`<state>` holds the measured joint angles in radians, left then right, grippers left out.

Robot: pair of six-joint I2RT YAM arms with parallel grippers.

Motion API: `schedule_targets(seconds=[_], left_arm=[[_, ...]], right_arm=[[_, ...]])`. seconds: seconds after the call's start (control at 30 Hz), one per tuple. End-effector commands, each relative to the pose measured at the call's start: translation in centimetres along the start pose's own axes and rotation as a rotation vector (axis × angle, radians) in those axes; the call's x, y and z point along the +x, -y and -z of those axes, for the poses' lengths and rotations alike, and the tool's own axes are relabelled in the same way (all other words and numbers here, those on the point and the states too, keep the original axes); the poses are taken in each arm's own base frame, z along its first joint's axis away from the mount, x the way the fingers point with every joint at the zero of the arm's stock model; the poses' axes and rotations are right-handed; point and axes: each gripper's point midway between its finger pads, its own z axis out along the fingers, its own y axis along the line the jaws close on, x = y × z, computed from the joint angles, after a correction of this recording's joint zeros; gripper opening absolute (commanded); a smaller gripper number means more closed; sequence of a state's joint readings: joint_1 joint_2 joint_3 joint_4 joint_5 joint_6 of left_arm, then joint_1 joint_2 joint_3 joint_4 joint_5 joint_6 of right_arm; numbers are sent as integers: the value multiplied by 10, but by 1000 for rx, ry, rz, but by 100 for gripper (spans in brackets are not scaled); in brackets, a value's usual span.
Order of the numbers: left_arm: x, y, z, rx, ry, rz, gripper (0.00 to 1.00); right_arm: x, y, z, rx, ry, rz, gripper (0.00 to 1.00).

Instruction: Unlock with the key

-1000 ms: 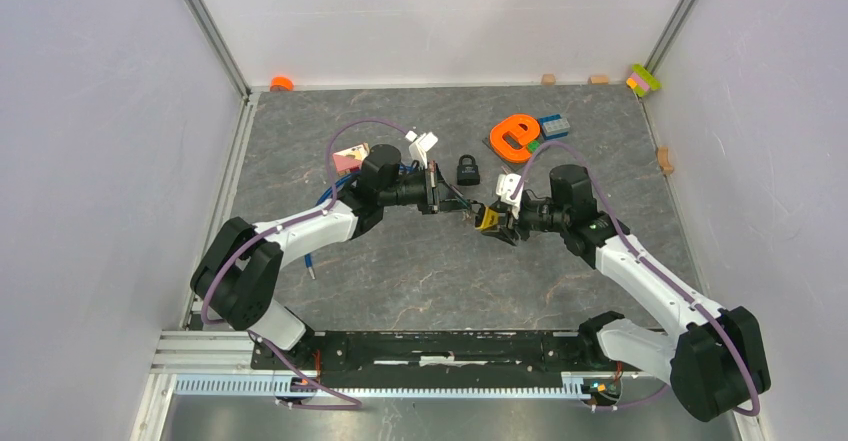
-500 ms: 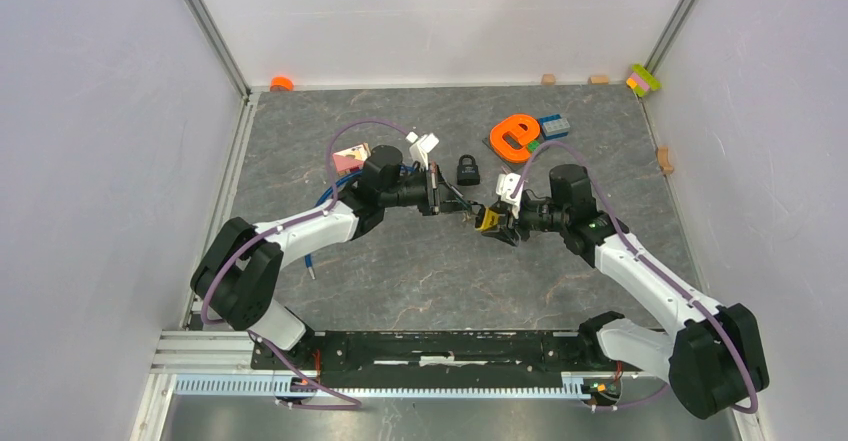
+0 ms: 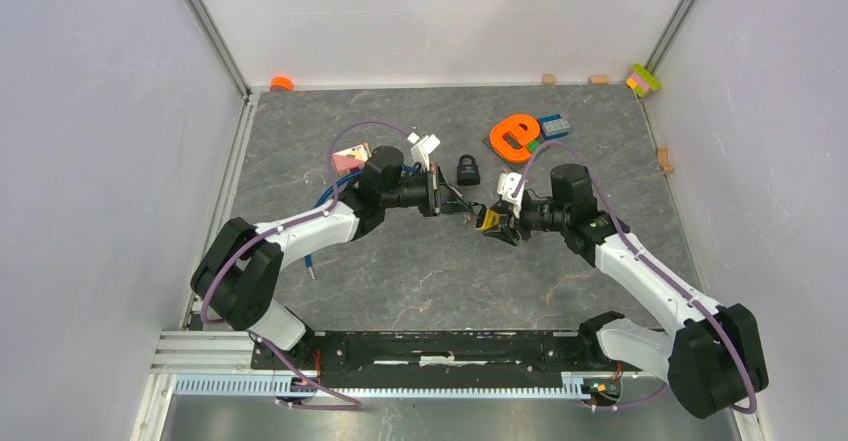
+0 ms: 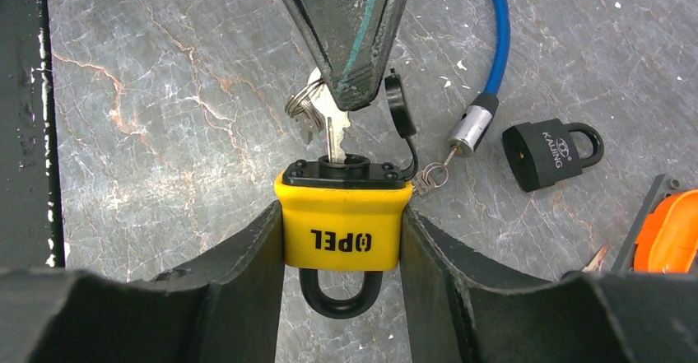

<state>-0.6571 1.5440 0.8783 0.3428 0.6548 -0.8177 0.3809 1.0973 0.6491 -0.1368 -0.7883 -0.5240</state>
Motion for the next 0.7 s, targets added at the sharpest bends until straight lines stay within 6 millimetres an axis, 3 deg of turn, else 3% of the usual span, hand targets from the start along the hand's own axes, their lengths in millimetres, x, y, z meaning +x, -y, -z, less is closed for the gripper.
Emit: schedule_targets(seconds=[0.0, 0.3, 0.67], left_arm=[[-4, 8, 2, 14, 15, -69, 2], [-5, 13, 9, -8, 30, -91, 2], [14, 16, 5, -52, 1, -127, 2]], right_arm=[[-32, 6, 4, -17, 106, 115, 0], [-28, -15, 3, -122, 183, 292, 0], [-21, -18, -7, -191, 208, 312, 0]])
